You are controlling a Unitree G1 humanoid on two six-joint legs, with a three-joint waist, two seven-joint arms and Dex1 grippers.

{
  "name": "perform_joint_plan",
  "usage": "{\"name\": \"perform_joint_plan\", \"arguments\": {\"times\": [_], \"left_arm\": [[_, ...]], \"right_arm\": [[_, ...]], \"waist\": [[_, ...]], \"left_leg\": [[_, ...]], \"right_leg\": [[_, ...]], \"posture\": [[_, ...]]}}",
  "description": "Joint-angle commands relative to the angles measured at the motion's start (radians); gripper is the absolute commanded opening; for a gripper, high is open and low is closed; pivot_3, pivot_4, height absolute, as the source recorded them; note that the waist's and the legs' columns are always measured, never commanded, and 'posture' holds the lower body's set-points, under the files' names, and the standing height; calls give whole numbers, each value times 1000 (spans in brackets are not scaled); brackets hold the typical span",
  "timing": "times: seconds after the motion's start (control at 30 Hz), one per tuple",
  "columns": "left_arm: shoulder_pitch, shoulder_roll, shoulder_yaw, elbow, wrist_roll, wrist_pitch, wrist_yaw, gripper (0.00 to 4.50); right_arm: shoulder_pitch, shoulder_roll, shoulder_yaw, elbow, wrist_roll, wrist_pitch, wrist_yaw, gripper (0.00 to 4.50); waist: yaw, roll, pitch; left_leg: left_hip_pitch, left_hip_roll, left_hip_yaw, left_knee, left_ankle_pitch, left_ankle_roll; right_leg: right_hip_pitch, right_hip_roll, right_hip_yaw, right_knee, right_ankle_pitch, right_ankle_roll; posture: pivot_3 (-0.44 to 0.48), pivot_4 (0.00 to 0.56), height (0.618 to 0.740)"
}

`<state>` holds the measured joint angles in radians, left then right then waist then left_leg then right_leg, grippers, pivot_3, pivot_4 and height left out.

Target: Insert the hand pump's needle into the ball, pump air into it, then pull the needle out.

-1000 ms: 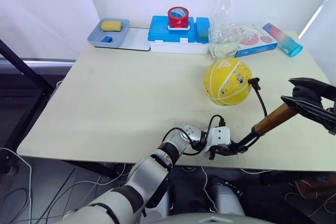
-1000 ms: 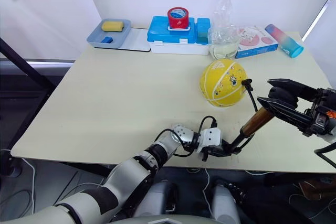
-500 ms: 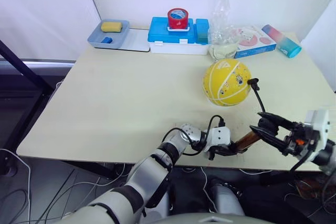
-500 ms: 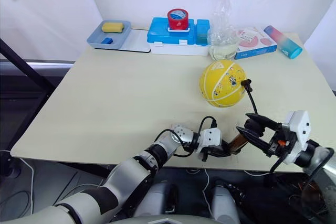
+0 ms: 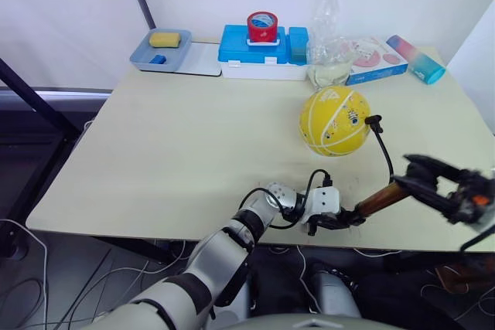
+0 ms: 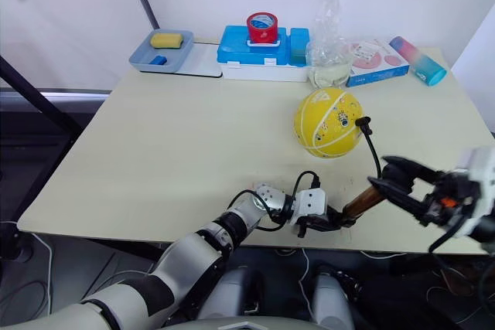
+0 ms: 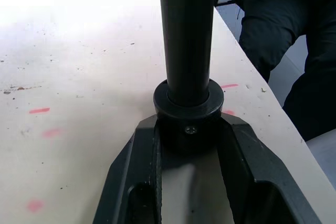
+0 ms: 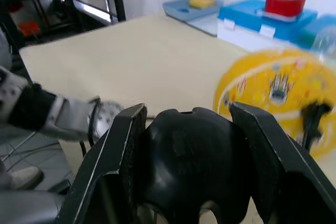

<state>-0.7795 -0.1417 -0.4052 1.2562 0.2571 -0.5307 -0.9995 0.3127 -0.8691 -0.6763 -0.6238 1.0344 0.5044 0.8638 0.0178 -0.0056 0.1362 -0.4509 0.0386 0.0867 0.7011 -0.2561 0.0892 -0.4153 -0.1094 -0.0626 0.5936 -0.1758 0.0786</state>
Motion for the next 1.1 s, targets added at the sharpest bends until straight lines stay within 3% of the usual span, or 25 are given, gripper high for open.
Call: {"name": "perform_joint_plan", "arguments": {"times": [0.03,0.2,0.33,0.57,0.8,0.93,1.1], "left_arm": [[29,-56,-33,42,43,26,-11,1014],[30,-60,-34,42,43,25,-12,1014],[32,-59,-35,42,44,24,-12,1014],[33,-58,-37,43,46,22,-16,1014],[31,-57,-33,42,44,23,-15,1011],[31,-52,-32,41,43,21,-18,1007],[33,-47,-33,40,45,19,-20,1007]], "right_arm": [[-31,-65,-164,-23,122,61,-37,2011],[-89,-140,-256,-3,228,136,-72,2011],[-127,-160,-258,-1,267,175,-96,2011],[-57,-40,22,-29,-40,77,-57,2011],[-22,110,306,117,-384,-172,-33,2011],[-12,140,321,140,-400,-222,-17,2011],[-37,100,217,76,-280,-201,25,2011]], "waist": [[0,0,0],[-1,0,0],[-1,-1,1],[-2,-3,-1],[-3,-5,-5],[-3,-5,-5],[-2,-3,-4]], "left_leg": [[0,0,0,0,0,0],[0,-1,1,0,0,0],[-1,0,1,0,1,1],[0,0,0,0,1,1],[1,0,1,0,1,1],[2,0,1,0,1,1],[1,0,1,0,1,1]], "right_leg": [[0,0,0,0,0,0],[0,-1,0,0,0,0],[0,-1,0,0,0,0],[0,0,0,0,0,0],[1,0,1,0,0,0],[1,0,1,0,0,0],[1,0,1,0,0,0]], "posture": [[0,150,739],[0,150,739],[0,150,739],[0,150,739],[0,150,739],[0,150,739],[0,150,739]]}}
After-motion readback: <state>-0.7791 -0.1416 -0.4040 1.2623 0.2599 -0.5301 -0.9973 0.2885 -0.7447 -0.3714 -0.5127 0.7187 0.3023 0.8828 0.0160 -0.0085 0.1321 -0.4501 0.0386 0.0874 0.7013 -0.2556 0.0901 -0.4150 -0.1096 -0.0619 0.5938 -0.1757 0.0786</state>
